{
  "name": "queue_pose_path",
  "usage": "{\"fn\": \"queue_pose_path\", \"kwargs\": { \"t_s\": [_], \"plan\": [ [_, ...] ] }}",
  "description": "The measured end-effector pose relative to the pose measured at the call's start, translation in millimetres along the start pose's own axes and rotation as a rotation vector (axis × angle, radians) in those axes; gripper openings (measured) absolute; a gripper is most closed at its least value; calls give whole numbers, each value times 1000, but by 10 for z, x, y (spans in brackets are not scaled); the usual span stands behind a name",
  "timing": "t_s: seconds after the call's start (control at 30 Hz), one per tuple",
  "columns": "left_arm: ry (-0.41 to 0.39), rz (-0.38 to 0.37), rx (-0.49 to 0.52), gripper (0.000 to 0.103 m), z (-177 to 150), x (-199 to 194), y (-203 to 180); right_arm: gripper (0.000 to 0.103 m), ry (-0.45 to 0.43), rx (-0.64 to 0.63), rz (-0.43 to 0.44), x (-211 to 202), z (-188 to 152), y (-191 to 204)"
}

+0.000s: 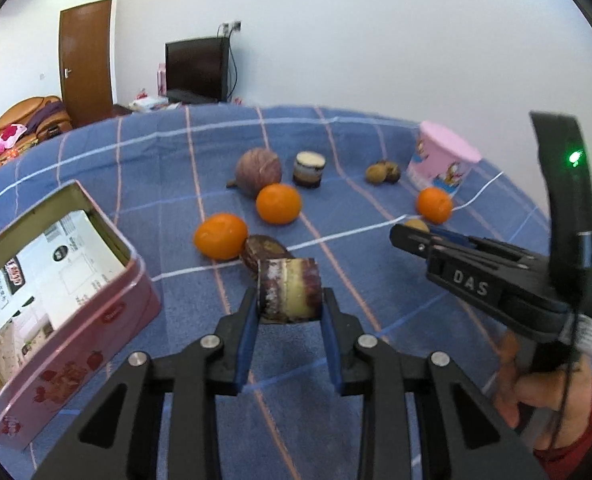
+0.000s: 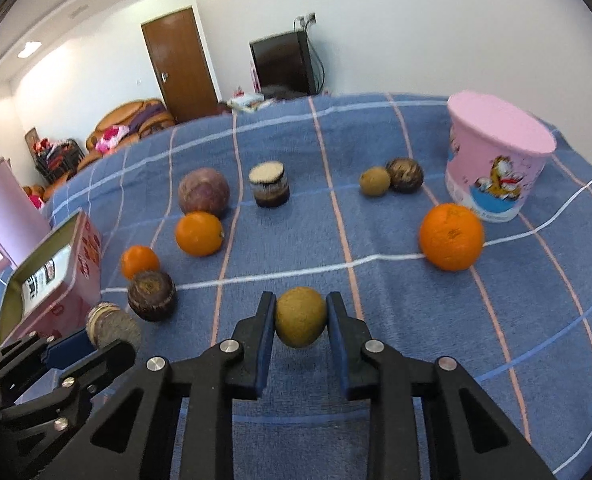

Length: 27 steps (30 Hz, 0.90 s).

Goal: Organize fruits
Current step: 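Carry the jar with the left tool over the tin box while the right tool carries the yellow-green fruit there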

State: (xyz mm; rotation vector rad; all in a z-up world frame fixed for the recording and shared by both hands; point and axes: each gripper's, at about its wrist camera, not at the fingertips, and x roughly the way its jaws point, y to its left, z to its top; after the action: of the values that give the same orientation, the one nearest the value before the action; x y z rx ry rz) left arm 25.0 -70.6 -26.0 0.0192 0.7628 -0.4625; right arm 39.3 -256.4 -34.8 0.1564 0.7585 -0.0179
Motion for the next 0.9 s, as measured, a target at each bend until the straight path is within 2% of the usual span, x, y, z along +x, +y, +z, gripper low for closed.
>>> {"fn": "queue_pose_path", "kwargs": {
  "t_s": [0.2,0.3,0.43,0.67,0.9],
  "plan": [
    [-65,75,-12,32,-25,-323,301,27,-104,-11,-60,-242,-41,67],
    [-91,138,-7,32,-8,-417,488,27,-124,1,-52,-334,-96,142],
    [-126,177,-13,32,8,-517,736,27,-165,-4,-23,-441,-128,378],
    [-177,319,14,32,60,-631,1117,27,-269,-73,40,-571,-138,1108],
    [-196,392,-29,32,61,-706,1497,27,-285,-126,126,-448,-94,1793]
  ]
}}
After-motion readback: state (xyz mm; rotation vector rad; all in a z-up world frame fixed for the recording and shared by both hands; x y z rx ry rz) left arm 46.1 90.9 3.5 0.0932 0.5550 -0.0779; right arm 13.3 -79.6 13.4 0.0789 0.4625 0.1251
